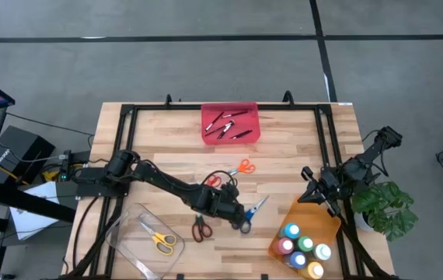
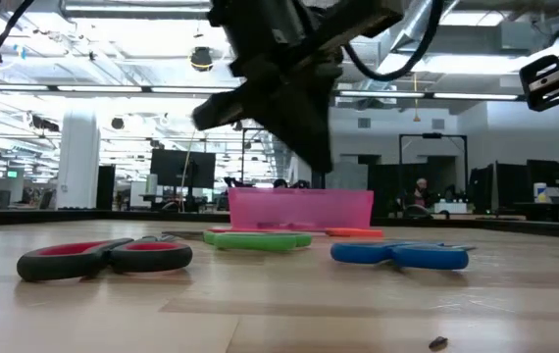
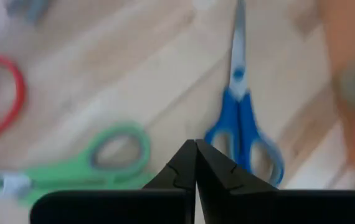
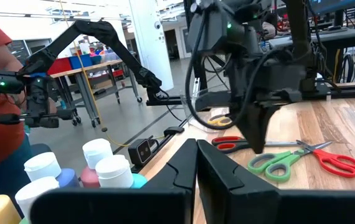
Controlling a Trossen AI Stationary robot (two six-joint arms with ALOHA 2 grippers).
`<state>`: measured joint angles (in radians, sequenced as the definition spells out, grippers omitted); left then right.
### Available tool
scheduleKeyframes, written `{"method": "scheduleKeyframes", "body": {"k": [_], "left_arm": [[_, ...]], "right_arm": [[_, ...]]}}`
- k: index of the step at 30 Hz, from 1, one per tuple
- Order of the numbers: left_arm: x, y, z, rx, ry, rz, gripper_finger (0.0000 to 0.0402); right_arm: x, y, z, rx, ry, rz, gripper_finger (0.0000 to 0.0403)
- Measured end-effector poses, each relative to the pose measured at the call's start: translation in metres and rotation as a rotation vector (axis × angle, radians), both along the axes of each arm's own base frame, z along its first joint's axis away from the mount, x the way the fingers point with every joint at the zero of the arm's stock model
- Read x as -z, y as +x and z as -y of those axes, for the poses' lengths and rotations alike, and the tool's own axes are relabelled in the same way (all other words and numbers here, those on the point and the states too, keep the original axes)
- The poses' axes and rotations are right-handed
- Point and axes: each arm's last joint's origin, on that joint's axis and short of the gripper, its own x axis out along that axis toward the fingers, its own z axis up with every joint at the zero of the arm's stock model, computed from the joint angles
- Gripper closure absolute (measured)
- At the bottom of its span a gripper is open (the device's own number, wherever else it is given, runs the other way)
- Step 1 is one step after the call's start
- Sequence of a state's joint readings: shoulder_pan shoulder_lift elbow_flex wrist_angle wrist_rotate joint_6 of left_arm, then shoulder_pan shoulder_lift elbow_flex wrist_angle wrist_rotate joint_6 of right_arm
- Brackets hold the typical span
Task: Pick & Place Paint Supplies
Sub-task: Put the blue scissors into the transparent bin
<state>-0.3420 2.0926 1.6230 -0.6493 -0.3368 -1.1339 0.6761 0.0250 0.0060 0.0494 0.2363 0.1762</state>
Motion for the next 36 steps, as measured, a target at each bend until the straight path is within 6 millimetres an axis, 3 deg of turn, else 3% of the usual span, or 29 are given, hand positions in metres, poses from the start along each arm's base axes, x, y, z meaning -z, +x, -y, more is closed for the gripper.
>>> {"method": "scheduleKeyframes", "body": {"k": [6, 16, 22, 30, 32, 36], "left_arm": [[0.002, -0.004, 0.004, 0.0, -0.068, -0.049, 0.0401], [-0.009, 0.019, 0.012, 0.023, -0.159, 0.269, 0.0398], [0.004, 0.003, 0.001, -0.21, -0.212, 0.085, 0.0392], [0.01, -0.008, -0.002, -0.255, -0.182, -0.033, 0.0383], [0.004, -0.009, 0.001, -0.24, -0.208, -0.025, 0.0381], [-0.031, 0.003, 0.006, -0.216, -0.267, 0.085, 0.0398]], "right_arm": [[0.0, 0.0, 0.0, 0.0, 0.0, 0.0, 0.0395], [0.0, 0.0, 0.0, 0.0, 0.0, 0.0, 0.0395], [0.0, 0.0, 0.0, 0.0, 0.0, 0.0, 0.0395], [0.0, 0.0, 0.0, 0.0, 0.0, 0.0, 0.0395], [0.0, 0.0, 0.0, 0.0, 0.0, 0.0, 0.0395], [0.0, 0.0, 0.0, 0.0, 0.0, 0.0, 0.0395]]}}
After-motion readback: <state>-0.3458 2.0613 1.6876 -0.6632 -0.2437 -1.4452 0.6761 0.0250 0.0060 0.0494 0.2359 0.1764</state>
